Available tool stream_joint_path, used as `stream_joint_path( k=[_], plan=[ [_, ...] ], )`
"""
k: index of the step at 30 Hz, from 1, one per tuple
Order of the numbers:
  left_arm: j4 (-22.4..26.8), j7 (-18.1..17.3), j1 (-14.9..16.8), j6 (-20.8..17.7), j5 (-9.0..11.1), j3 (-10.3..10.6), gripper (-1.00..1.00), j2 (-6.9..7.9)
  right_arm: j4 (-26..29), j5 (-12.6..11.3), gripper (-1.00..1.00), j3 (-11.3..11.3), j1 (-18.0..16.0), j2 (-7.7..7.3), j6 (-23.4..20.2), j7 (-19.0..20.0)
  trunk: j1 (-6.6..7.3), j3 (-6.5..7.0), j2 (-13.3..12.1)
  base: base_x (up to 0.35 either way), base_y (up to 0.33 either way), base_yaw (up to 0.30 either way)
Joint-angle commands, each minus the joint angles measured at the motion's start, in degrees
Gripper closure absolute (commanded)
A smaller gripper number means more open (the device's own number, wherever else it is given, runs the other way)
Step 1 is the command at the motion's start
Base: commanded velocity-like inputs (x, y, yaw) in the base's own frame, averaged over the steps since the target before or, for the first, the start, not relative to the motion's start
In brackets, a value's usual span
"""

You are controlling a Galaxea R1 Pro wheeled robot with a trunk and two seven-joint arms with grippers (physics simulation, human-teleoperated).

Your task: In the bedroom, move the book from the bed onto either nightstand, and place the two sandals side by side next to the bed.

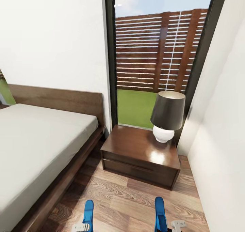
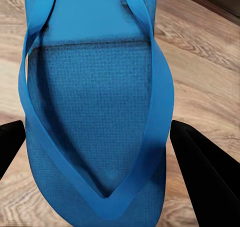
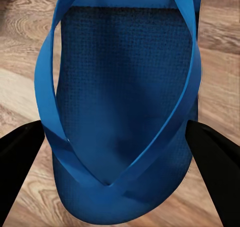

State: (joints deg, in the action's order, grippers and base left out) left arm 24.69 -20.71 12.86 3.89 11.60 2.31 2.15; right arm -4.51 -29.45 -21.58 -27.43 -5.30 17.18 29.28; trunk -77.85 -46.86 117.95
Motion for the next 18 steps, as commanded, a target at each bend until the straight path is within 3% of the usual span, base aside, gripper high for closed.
stream_joint_path(
  k=[1,18],
  plan=[
    [-0.1,-0.1,0.0,0.1,0.5,0.2,1.00,0.04,-0.2,-0.6,1.00,-0.5,-0.1,0.02,0.3,0.4,0.01,-0.05,0.0,0.000,0.000,0.126],
    [-0.1,-0.1,0.0,0.2,0.5,0.2,1.00,0.04,-0.2,-0.6,1.00,-0.5,-0.1,0.02,0.3,0.4,0.01,-0.05,0.0,0.000,0.000,0.130]
  ],
)
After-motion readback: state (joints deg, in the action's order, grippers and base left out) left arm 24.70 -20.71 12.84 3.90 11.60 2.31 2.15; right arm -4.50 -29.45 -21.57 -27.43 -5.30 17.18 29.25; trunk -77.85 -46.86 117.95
